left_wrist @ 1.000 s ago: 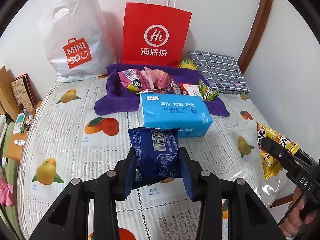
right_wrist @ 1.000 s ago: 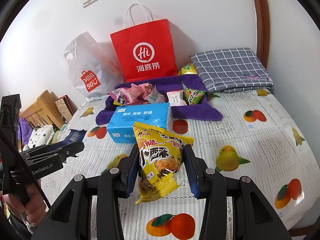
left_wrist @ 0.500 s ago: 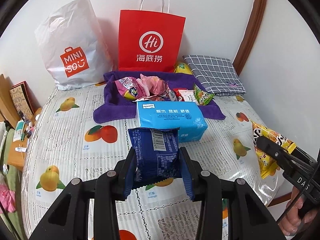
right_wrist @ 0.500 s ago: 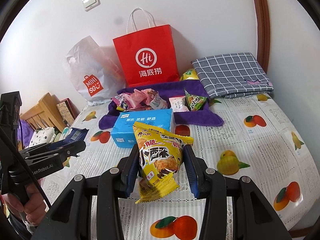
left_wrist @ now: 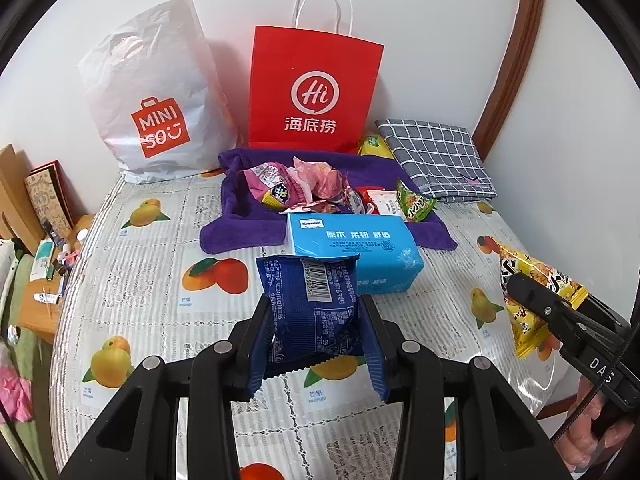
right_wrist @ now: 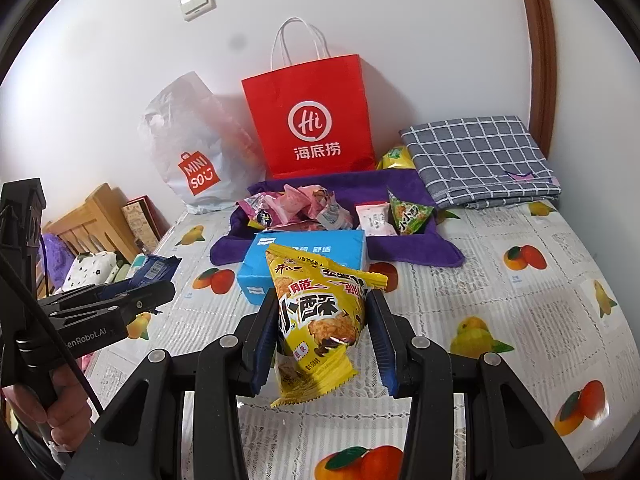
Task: Organize snacks
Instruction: 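Lift and carry the blue snack bar and yellow chip bag with both grippers toward the towel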
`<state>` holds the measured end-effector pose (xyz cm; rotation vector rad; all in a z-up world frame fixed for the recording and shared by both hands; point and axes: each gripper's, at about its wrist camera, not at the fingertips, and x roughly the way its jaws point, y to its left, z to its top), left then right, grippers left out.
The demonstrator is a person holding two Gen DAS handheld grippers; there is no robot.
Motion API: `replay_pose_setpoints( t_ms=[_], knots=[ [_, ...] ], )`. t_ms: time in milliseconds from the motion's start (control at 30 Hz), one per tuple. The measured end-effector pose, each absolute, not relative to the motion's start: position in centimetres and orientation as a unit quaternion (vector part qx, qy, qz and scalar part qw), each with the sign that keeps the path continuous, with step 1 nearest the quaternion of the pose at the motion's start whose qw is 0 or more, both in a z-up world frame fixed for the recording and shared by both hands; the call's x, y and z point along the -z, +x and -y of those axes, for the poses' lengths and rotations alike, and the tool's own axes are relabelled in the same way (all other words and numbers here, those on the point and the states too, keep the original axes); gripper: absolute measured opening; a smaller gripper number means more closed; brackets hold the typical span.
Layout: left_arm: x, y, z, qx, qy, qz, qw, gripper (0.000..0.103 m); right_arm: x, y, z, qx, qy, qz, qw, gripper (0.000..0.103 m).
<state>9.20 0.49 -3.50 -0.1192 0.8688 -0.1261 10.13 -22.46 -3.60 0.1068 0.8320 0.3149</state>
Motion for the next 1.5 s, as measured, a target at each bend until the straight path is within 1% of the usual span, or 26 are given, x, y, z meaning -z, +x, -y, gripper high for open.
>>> replay_pose_setpoints(
  t_ms=[867, 1500],
  knots=[
    [2.9, 11.4, -2.8, 0.055, -0.071, -0.415, 0.906, 0.039, 2.7, 13.2, 19.8, -0.161, 0.033, -0.392, 0.905, 0.043],
    [3.0, 15.0, -3.0, 0.054, -0.071, -0.412, 0.907, 0.039, 3.0, 16.6, 19.5, -0.16, 0.026, -0.39, 0.906, 0.043]
  ],
)
